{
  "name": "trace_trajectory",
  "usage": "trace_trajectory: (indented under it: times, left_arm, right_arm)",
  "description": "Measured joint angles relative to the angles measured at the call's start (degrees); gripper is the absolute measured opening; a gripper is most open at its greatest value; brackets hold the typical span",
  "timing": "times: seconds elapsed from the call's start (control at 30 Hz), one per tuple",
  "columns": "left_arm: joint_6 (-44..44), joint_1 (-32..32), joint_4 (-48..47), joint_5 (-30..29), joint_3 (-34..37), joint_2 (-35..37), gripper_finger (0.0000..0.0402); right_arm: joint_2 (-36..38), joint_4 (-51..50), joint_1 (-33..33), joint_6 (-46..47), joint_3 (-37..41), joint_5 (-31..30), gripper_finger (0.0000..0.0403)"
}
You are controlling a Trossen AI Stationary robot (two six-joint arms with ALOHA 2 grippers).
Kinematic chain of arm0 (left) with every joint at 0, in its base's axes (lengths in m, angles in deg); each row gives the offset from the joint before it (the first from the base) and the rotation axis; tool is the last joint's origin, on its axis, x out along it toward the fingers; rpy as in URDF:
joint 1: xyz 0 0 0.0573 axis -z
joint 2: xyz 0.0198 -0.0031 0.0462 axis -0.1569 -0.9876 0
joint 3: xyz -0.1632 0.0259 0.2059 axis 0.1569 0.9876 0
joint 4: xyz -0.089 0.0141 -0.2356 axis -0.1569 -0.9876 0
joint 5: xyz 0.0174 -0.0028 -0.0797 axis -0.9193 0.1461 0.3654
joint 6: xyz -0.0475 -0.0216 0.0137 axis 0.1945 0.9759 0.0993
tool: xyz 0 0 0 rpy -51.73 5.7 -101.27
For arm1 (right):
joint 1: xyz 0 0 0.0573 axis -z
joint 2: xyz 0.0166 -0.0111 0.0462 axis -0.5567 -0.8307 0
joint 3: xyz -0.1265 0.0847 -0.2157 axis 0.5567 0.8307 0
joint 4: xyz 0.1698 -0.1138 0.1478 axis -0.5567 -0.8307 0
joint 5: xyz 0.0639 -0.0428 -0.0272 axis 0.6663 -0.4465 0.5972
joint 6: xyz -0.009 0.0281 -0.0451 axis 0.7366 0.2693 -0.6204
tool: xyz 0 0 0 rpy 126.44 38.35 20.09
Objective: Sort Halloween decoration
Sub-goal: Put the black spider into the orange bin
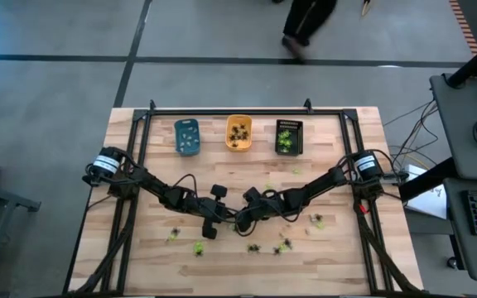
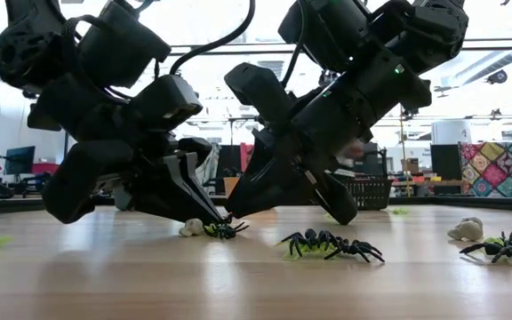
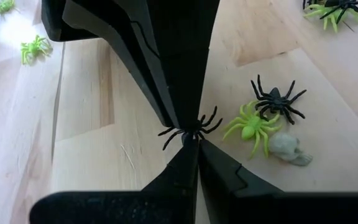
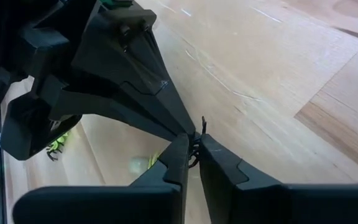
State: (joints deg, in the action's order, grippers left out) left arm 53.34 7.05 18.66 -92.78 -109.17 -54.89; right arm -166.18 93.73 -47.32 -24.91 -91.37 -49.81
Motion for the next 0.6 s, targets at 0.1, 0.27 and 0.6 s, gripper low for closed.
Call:
trace_trajectory:
  times: [0.1,0.27,0.6]
  left_arm:
    - [0.21,0.00,0.11,-0.05,0.02,0.00,0.0000]
    - [1.02,0.11,0.17,-0.43,0.02,0.00,0.0002]
    - [0.98,0.04,-1.73,-0.66,0.02,1.56,0.0063]
  right_arm:
    - [0.00,0.02,0.00,-0.15,0.00,-0.16,0.0027]
    - [-0.04,0.07,0.00,-0.48,0.00,-1.05,0.0023]
    - [-0.04,0.07,0.00,-1.31,0.00,-1.27,0.0009]
